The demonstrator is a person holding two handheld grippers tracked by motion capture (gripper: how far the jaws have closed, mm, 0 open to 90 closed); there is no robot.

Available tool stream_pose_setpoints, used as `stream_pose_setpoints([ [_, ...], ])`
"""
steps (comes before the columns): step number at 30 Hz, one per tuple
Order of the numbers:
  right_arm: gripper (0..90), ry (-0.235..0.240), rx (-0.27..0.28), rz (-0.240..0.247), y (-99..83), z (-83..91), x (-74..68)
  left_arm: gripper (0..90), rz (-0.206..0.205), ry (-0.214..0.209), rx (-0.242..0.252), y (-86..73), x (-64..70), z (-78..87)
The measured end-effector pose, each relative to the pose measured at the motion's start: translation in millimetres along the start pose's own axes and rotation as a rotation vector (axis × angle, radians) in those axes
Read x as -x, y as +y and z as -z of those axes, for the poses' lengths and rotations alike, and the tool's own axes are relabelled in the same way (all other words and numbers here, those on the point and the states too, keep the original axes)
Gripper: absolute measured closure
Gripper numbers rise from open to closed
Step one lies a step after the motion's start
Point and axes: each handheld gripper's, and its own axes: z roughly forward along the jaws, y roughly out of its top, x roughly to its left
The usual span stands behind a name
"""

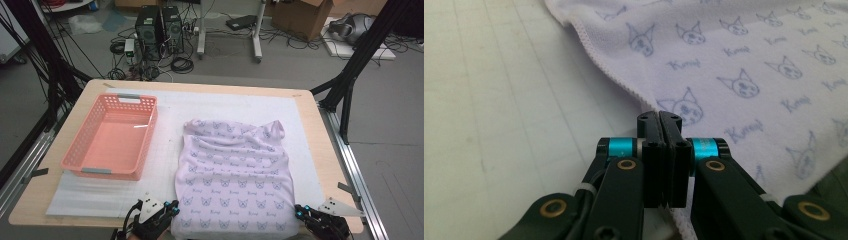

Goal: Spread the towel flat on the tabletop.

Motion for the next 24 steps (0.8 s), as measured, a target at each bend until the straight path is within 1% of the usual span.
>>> stream_pose_setpoints([
  [3,88.7,0.025,-0.005,0.009,-5.4,11.7,-3.4,88.2,0.025,-0.028,-0.011,-11.1,1.4,16.2],
  [5,88.7,0.031,-0.013,0.030,-9.7,21.0,-9.0,88.2,0.020,-0.040,-0.018,-18.3,4.1,24.8],
  [6,88.8,0.039,-0.023,0.031,-12.4,24.9,-11.6,88.1,0.019,-0.052,-0.023,-20.8,5.1,27.9],
  [7,88.8,0.041,-0.029,0.041,-15.2,27.2,-13.7,88.0,0.009,-0.064,-0.019,-22.3,6.3,30.5],
  [8,88.7,0.042,-0.043,0.045,-17.6,29.0,-15.4,87.5,-0.006,-0.070,-0.001,-22.8,8.0,32.1],
  [9,88.6,0.046,-0.048,0.043,-19.4,29.5,-16.6,85.1,-0.021,-0.067,0.024,-22.0,9.0,32.5],
  [10,87.1,0.047,-0.042,0.041,-20.2,29.2,-17.2,76.0,-0.019,-0.063,0.042,-20.0,8.4,31.8],
  [11,81.9,0.046,-0.034,0.031,-19.6,28.9,-17.3,68.0,-0.014,-0.060,0.058,-17.8,6.8,30.3],
  [12,72.8,0.044,-0.011,0.016,-18.0,28.4,-16.9,61.9,-0.006,-0.054,0.075,-15.5,4.9,27.8],
  [13,68.3,0.040,0.010,-0.001,-15.9,28.2,-16.7,57.7,-0.002,-0.048,0.076,-12.5,1.8,24.9],
  [14,65.0,0.029,0.026,-0.002,-13.3,28.1,-16.9,55.5,0.011,-0.039,0.078,-9.3,-1.3,21.2],
  [15,62.2,0.013,0.039,0.005,-10.8,26.8,-16.5,52.3,0.012,-0.032,0.079,-5.9,-4.5,16.8],
  [16,60.6,-0.005,0.047,0.004,-8.3,24.7,-15.8,49.8,0.019,-0.026,0.070,-2.4,-7.9,12.0],
  [18,58.8,-0.036,0.046,-0.006,-3.2,19.0,-13.3,49.2,0.037,-0.019,0.066,5.0,-15.1,2.1],
  [20,58.2,-0.066,0.038,0.004,1.8,11.7,-9.5,48.7,0.052,-0.023,0.054,11.7,-20.2,-7.3],
  [21,56.9,-0.070,0.036,-0.011,4.3,8.2,-7.5,48.2,0.057,-0.026,0.048,14.3,-21.1,-11.6],
  [22,55.6,-0.069,0.035,-0.023,6.4,3.8,-5.1,47.7,0.056,-0.031,0.041,16.4,-21.5,-15.9],
  [23,55.6,-0.073,0.026,-0.023,8.5,-0.6,-3.2,47.6,0.054,-0.041,0.025,17.9,-21.1,-20.3],
  [24,55.6,-0.080,0.017,-0.024,10.3,-5.1,-2.0,47.6,0.046,-0.046,0.021,18.3,-19.2,-23.9],
])
